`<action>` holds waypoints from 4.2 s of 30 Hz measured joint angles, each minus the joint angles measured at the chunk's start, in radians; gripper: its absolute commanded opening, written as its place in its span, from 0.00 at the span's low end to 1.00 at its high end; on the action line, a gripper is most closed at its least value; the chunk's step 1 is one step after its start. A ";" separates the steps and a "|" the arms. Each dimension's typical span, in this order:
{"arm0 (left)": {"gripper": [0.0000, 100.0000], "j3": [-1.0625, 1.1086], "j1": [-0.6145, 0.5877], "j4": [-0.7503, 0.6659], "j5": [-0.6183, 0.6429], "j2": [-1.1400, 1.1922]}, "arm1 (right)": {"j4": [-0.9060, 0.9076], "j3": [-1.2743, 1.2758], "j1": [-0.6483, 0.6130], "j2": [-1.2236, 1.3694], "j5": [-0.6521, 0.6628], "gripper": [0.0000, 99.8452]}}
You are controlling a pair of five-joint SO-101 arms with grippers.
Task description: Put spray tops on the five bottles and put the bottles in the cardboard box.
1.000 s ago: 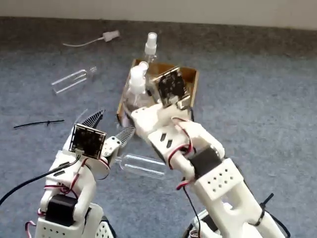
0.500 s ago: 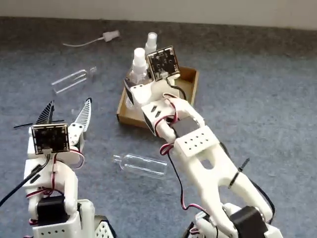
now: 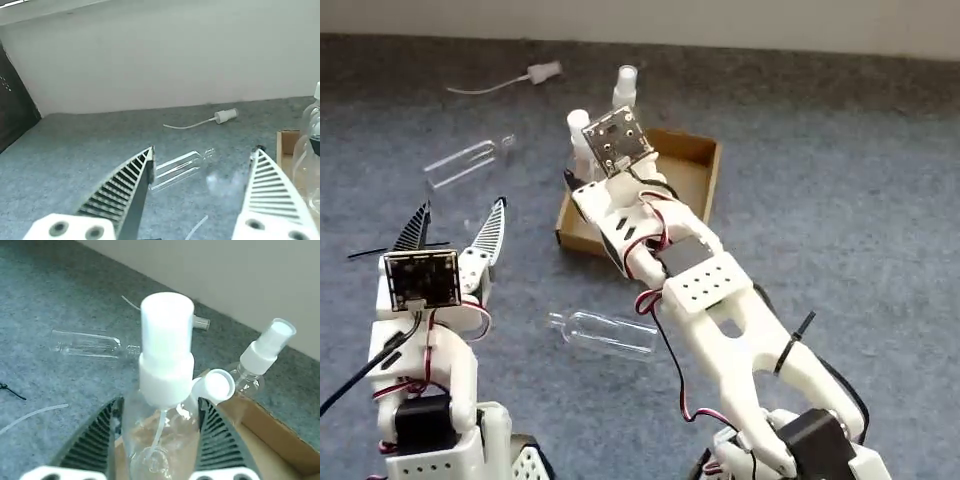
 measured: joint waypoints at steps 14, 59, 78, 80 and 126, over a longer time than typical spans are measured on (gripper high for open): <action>0.27 0.000 0.012 0.000 0.000 0.000 | -0.192 0.130 -0.002 0.000 -0.095 0.00; 0.27 0.000 0.014 0.000 0.000 0.000 | -0.382 0.259 -0.009 0.106 -0.097 0.01; 0.27 0.000 0.014 0.000 0.000 0.000 | -0.382 0.259 -0.037 0.106 -0.101 0.12; 0.27 0.000 0.014 0.000 0.000 0.000 | -0.382 0.259 -0.037 0.106 -0.101 0.12; 0.27 0.000 0.014 0.000 0.000 0.000 | -0.242 0.259 -0.048 0.091 -0.104 0.22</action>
